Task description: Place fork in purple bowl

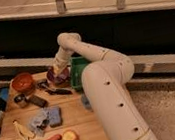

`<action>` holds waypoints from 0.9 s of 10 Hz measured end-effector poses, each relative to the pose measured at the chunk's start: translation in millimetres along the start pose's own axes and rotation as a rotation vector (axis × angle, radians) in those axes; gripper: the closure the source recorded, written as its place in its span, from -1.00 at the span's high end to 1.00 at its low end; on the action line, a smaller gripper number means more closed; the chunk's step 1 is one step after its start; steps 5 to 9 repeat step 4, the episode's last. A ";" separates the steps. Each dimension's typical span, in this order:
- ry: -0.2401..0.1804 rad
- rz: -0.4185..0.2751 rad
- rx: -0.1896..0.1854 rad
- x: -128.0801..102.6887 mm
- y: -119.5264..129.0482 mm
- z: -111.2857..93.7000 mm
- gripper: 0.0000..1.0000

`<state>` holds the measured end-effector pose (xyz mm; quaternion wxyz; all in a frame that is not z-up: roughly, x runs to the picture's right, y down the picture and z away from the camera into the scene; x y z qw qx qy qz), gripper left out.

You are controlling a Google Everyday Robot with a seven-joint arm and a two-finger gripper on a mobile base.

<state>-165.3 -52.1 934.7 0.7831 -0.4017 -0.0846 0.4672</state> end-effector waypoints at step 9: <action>0.000 -0.002 -0.001 -1.3 1.9 0.7 0.60</action>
